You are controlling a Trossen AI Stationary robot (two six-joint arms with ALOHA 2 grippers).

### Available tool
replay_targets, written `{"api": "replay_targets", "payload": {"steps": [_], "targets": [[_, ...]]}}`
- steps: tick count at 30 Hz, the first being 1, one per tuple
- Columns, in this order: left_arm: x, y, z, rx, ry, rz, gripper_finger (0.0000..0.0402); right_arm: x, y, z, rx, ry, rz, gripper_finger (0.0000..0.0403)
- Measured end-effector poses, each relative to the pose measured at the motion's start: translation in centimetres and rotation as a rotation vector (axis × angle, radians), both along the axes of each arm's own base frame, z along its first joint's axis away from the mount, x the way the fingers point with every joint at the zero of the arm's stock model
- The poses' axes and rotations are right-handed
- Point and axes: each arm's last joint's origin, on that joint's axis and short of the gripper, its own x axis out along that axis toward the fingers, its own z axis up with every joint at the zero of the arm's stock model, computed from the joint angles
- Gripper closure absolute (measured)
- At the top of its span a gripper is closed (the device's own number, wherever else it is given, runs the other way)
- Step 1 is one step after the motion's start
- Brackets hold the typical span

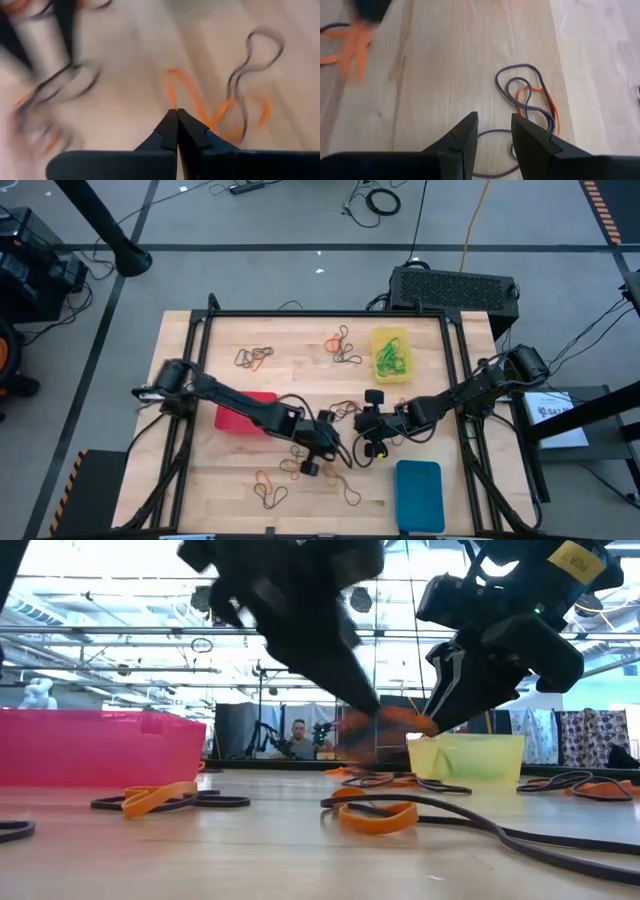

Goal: Sort rubber bands into baskets
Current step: Put the orange rubber band into the pink bin

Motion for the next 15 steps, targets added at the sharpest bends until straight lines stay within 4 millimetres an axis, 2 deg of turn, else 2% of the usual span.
{"api": "replay_targets", "payload": {"steps": [3, 7, 12, 15], "targets": [[-2.5, 1.0, 2.3, 0.11, 0.107, 0.081, 0.0399, 0.0, 0.0, 0.0, 0.0, -0.001, 0.001, 0.0291], [-6.5, 2.7, 5.3, 0.264, 0.246, 0.287, 0.0399, 0.0, 0.0, 0.0, 0.0, -0.001, 0.001, 0.0291], [-11.4, 4.5, 7.9, 0.376, 0.413, 0.554, 0.04, 0.1, 0.0, 0.1, 0.0, -0.009, 0.004, 0.0291], [-13.5, 5.1, 8.5, 0.392, 0.47, 0.667, 0.04, 0.2, 0.1, 0.1, -0.003, -0.02, 0.012, 0.0291]]}}
